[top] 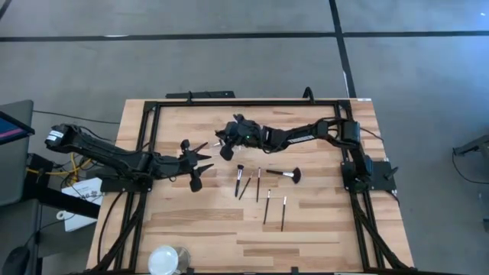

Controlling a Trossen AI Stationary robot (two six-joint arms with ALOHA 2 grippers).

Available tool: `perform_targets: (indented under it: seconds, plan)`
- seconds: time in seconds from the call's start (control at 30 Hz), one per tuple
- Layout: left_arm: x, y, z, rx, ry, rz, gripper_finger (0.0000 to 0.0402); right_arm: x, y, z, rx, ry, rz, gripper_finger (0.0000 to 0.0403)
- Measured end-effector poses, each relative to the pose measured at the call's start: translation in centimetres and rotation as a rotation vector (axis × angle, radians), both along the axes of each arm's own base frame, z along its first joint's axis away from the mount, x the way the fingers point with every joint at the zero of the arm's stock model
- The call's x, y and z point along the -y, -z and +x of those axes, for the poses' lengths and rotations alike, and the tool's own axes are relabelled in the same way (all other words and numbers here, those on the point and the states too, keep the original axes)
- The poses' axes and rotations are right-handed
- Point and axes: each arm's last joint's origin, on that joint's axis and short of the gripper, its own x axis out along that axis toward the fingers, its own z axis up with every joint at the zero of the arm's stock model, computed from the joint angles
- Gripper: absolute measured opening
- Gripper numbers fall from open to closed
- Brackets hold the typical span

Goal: Put items in baskets/containers
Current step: Put the black blush brush into the transparent organizer, then put the black powder brush into the transparent organizer

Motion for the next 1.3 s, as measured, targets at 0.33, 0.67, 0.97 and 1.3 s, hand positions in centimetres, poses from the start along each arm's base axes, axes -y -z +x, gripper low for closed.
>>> perform_targets:
  seconds: [0.33,0.67,0.97,1.3]
  plan:
    - [0.1,0.0,0.0,0.029,-0.009,-0.082,0.0131,-0.6,0.3,0.0,-0.021,-0.005,0.030,0.0103]
    - [0.7,0.9,1.0,0.026,0.059,-0.292,0.0131,-5.1,-8.1,-3.5,-0.090,-0.056,-0.072,0.0157]
    - [1.7,5.6,5.1,0.038,-0.004,-0.410,0.0131,-8.4,-15.3,-11.0,-0.197,-0.005,-0.041,0.0152]
    - [1.2,8.7,8.9,-0.049,-0.110,-0.446,0.0131,-10.8,-14.8,-12.0,-0.275,-0.054,0.003,0.0134]
